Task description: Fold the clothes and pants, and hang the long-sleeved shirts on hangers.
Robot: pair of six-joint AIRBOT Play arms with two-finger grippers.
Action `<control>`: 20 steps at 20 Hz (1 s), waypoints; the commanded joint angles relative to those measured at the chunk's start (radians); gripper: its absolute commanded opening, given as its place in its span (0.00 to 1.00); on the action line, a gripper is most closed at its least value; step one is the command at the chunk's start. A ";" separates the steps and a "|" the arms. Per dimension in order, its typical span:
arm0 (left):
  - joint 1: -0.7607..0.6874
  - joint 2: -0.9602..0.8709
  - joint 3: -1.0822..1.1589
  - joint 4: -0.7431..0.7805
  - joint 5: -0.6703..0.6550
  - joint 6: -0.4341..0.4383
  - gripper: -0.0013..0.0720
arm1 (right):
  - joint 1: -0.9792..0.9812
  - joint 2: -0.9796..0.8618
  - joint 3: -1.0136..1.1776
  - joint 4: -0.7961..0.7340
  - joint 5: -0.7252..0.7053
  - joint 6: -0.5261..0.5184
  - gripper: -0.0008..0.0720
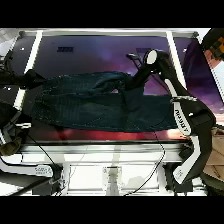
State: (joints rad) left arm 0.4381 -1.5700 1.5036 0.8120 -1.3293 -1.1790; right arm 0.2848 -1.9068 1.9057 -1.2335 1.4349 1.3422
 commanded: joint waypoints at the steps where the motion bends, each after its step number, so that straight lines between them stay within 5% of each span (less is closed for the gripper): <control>1: 0.000 0.001 0.000 -0.006 -0.003 0.009 0.40 | 0.047 -0.018 -0.010 -0.048 -0.082 -0.028 0.71; 9: 0.000 0.001 0.000 -0.006 -0.029 0.009 0.40 | 0.098 -0.088 -0.010 -0.167 -0.112 -0.017 0.69; 10: 0.000 0.001 0.000 -0.006 -0.029 0.009 0.40 | 0.098 -0.093 -0.010 -0.175 -0.110 -0.017 0.55; 12: 0.000 0.001 0.000 -0.006 -0.029 0.009 0.40 | 0.097 -0.093 -0.004 -0.211 -0.094 -0.016 0.04; 17: 0.000 0.001 0.000 -0.011 -0.031 0.009 0.40 | 0.018 -0.041 0.167 -0.300 -0.063 0.098 0.03; 20: 0.000 0.001 0.000 -0.041 -0.046 0.009 0.40 | -0.090 0.046 0.227 -0.393 -0.168 0.159 0.03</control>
State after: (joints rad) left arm 0.4381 -1.5696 1.5036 0.7937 -1.3624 -1.1702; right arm 0.2722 -1.9205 2.0731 -1.5341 1.3361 1.4338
